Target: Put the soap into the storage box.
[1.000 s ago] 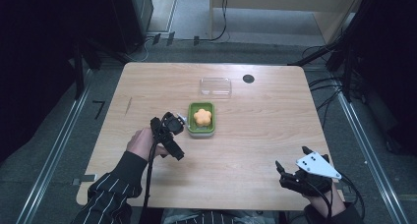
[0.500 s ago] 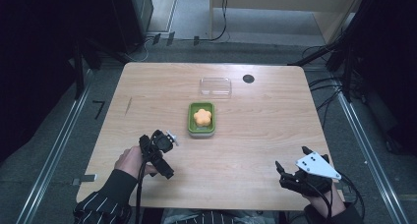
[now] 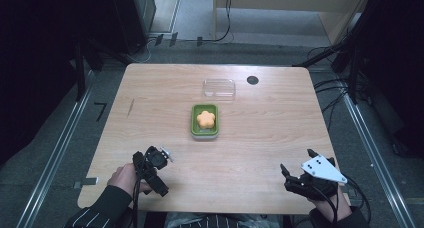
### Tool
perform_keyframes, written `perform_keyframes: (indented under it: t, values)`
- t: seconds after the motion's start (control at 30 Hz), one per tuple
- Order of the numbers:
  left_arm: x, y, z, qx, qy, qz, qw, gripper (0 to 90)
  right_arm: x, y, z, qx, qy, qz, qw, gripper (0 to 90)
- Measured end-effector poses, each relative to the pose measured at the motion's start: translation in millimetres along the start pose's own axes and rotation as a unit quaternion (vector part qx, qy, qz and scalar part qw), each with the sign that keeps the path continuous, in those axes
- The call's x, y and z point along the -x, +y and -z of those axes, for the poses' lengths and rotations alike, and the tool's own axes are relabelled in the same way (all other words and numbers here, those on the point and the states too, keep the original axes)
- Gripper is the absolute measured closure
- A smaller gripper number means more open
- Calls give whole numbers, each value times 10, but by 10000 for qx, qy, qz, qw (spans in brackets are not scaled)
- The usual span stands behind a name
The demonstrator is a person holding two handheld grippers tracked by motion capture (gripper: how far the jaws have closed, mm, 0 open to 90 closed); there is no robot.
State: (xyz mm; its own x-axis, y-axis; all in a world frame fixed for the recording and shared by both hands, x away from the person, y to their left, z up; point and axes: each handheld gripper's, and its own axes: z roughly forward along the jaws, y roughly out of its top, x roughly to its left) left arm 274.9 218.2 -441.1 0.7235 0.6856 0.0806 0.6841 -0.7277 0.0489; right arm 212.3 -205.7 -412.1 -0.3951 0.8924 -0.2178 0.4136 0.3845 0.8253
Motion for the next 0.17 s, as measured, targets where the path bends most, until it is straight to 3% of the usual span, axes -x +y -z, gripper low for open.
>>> perform_keyframes:
  t: [0.17]
  values:
    - [18, 32, -28, 7, -16, -67, 10000, 0, 3, -2, -6, -11, 4, 2, 10000, 137]
